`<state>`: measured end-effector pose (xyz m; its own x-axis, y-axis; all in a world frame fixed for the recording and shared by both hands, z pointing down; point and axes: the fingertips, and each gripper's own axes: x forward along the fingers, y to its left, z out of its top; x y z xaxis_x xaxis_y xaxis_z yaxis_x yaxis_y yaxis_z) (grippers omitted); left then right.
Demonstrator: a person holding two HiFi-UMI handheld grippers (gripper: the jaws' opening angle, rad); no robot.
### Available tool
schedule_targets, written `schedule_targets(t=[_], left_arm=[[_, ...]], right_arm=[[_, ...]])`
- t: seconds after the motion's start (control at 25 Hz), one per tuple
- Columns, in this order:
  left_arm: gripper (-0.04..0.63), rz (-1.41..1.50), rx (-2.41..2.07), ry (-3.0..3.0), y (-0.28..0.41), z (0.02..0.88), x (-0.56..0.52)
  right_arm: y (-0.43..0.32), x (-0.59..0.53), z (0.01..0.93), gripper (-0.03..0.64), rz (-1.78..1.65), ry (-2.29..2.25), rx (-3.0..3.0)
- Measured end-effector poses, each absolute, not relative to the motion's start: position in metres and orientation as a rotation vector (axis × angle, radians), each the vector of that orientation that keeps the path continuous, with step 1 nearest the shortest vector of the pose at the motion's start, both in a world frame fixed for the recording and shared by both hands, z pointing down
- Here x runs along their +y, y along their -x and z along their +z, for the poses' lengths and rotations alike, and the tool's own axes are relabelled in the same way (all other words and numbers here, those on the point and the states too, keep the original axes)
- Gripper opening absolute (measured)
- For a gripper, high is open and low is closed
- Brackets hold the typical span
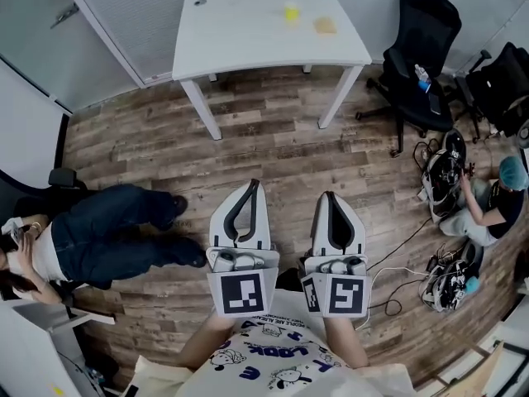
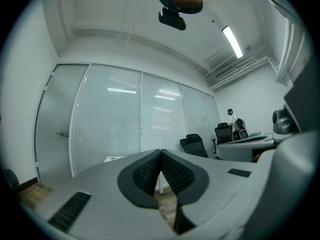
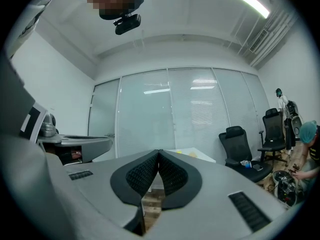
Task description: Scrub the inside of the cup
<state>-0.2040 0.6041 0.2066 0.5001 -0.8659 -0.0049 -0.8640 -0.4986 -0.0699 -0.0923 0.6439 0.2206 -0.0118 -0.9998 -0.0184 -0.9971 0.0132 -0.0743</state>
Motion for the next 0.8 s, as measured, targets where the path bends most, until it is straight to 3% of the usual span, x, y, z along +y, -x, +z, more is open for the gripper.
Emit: schedule_targets(t=[0.8], left_arm=[[0.026, -0.054, 1.631, 2.672, 0.154, 0.222, 0.453]], right_arm=[[0.042, 0.490, 0.232, 0.003, -0.067, 2.135, 2.282]])
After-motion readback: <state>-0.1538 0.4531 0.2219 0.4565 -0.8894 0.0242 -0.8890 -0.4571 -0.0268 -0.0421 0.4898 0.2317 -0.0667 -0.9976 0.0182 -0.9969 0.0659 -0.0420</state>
